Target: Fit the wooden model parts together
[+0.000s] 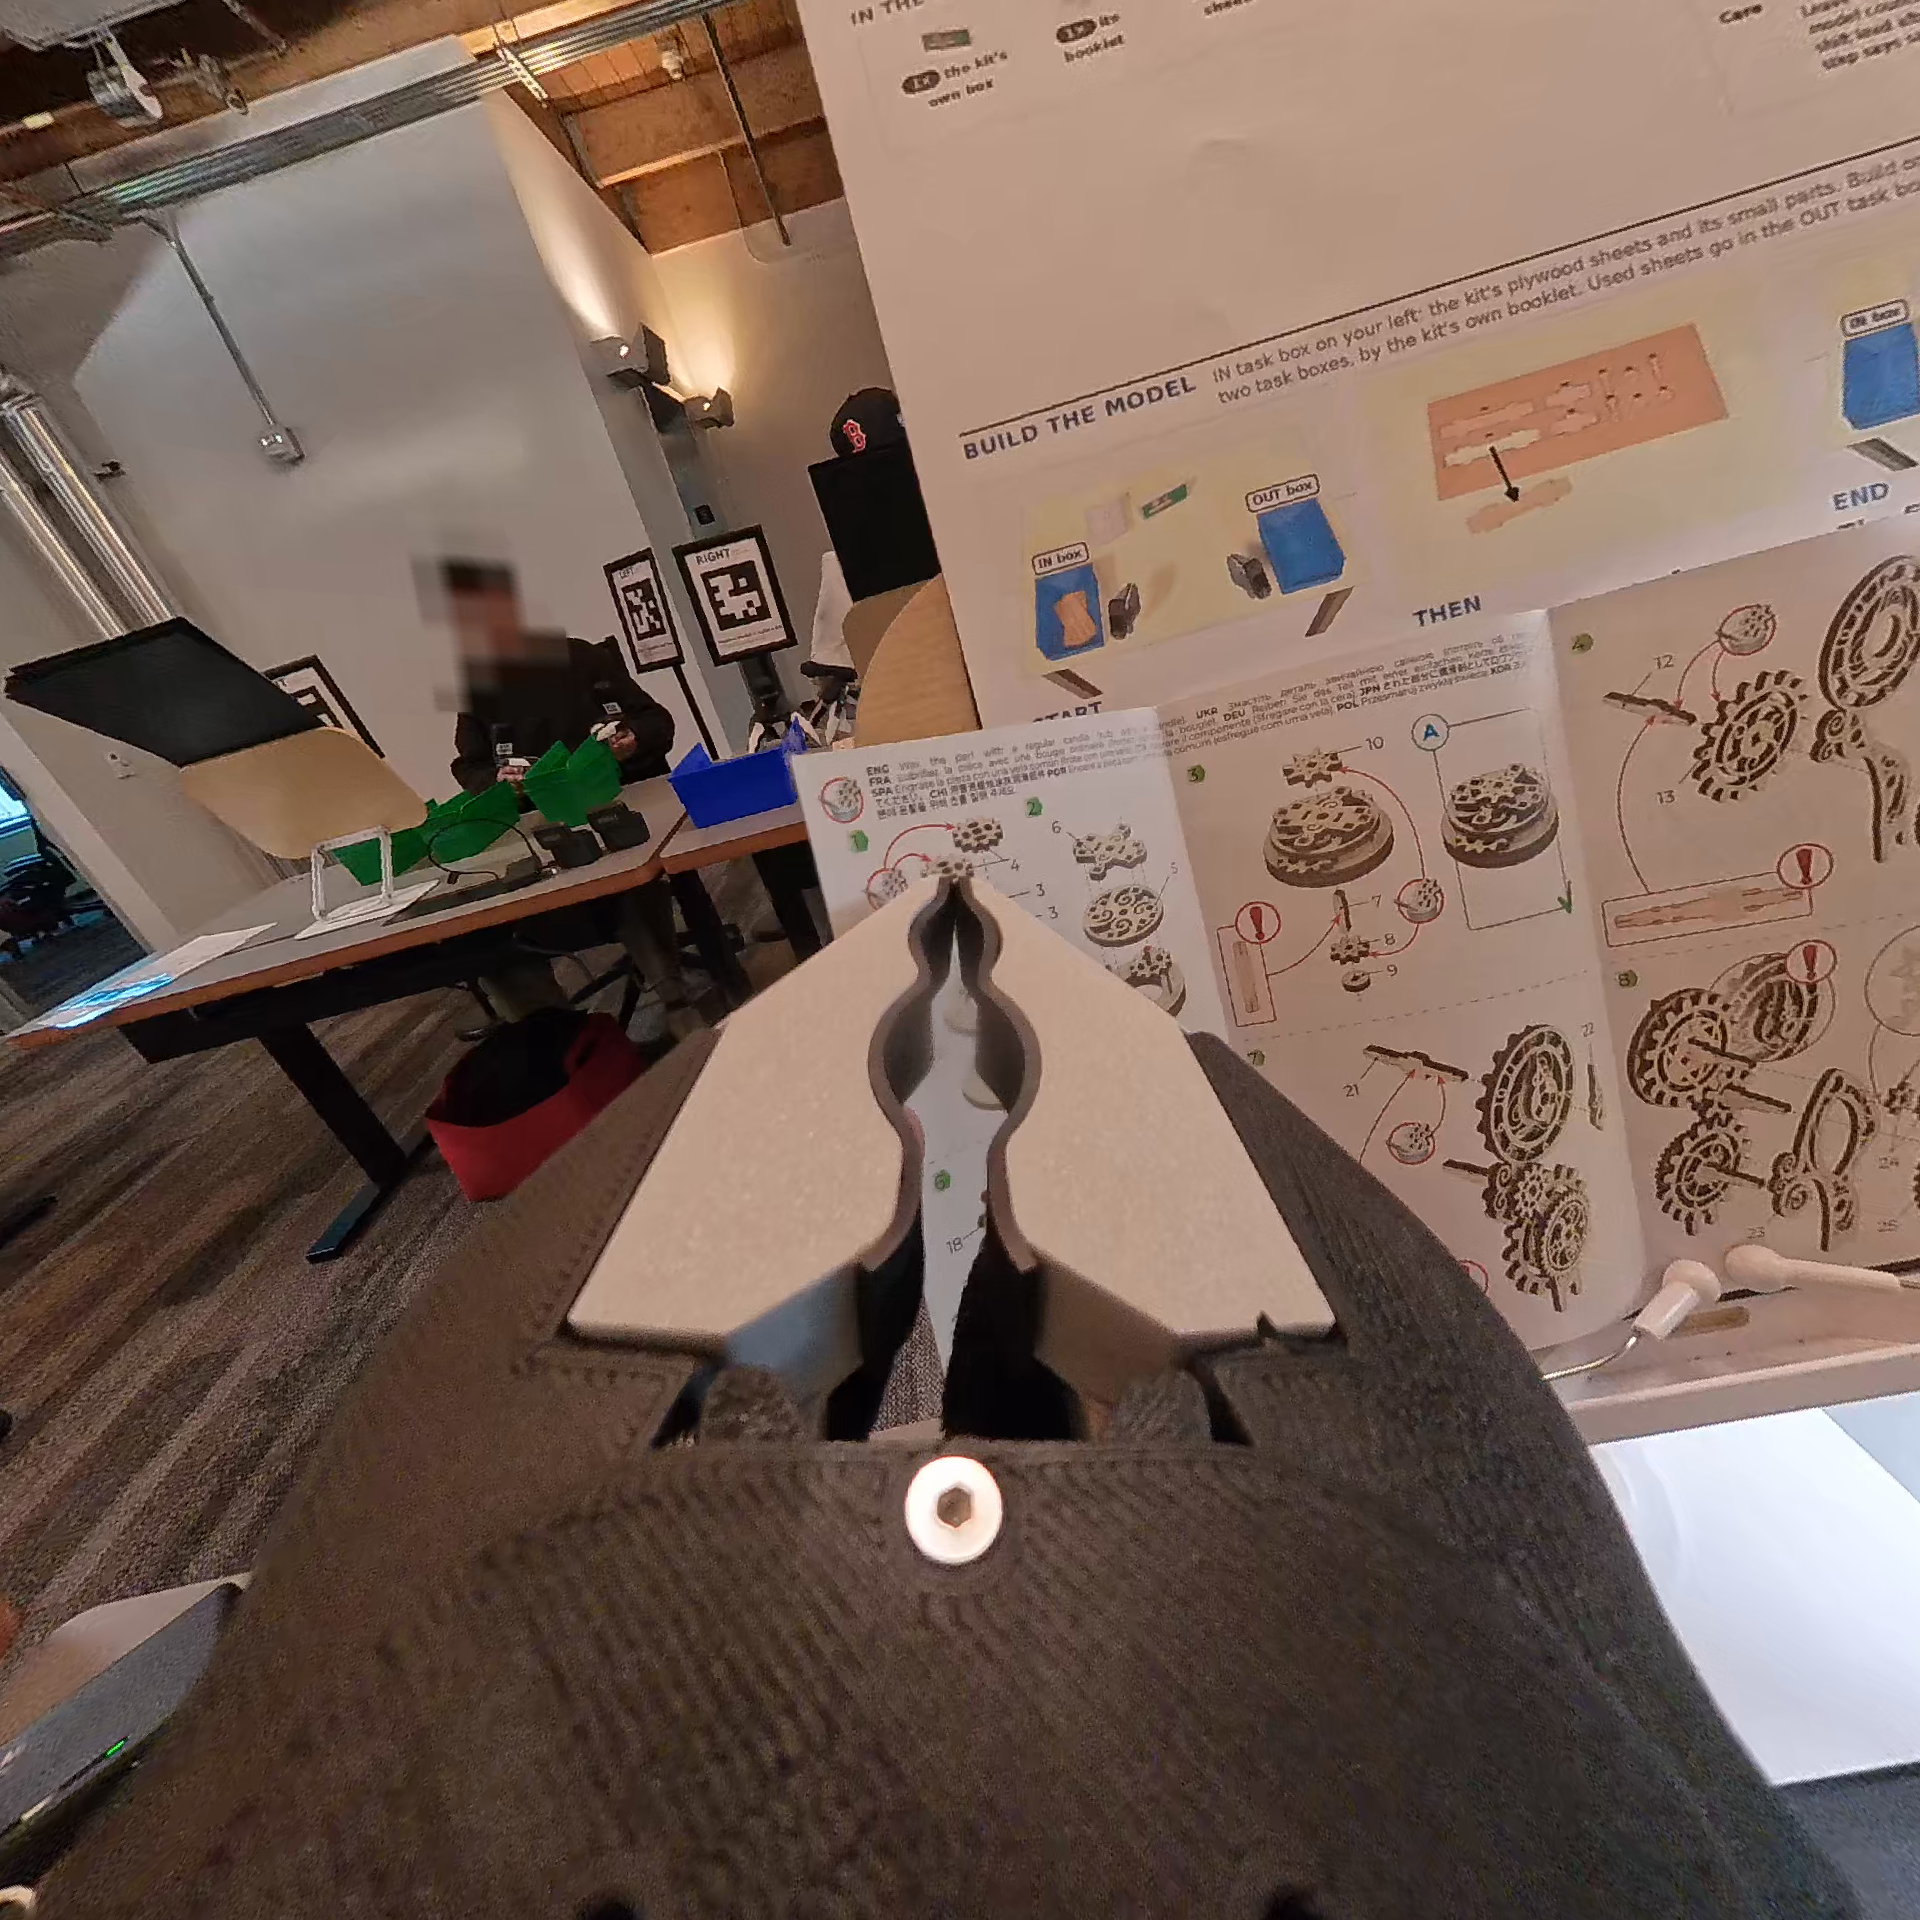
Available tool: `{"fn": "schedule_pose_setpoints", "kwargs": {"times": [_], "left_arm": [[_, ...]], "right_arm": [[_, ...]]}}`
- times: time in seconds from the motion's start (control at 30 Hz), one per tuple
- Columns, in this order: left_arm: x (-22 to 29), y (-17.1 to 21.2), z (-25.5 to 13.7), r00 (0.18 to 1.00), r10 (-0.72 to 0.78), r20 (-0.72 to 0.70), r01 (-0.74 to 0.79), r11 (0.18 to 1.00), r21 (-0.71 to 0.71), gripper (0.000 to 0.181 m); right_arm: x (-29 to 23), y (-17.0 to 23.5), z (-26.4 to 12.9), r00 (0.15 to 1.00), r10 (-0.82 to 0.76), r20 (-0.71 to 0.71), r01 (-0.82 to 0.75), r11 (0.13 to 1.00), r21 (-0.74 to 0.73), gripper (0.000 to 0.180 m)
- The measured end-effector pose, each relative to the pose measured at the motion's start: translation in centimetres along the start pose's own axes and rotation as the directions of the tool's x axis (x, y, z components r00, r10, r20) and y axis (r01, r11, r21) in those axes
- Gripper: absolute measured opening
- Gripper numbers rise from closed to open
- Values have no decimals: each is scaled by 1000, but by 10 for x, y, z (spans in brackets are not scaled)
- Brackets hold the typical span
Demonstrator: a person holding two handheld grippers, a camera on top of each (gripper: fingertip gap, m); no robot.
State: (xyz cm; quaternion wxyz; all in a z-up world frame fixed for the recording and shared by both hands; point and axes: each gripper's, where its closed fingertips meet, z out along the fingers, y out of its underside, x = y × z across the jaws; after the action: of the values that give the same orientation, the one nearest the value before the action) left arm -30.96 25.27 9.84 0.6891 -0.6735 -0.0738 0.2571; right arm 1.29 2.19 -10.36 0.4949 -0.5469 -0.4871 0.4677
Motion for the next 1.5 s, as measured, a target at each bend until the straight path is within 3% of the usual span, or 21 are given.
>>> {"fn": "schedule_pose_setpoints", "kwargs": {"times": [0.97,1.5], "left_arm": [[5,-9,5,999,42,21,-42,998,39,0],[6,22,-6,999,37,11,-37,999,14,0]], "right_arm": [[0,7,2,1000,10,11,-10,999,-31,32],[0,10,4,1000,14,17,-14,999,-38,32]]}}
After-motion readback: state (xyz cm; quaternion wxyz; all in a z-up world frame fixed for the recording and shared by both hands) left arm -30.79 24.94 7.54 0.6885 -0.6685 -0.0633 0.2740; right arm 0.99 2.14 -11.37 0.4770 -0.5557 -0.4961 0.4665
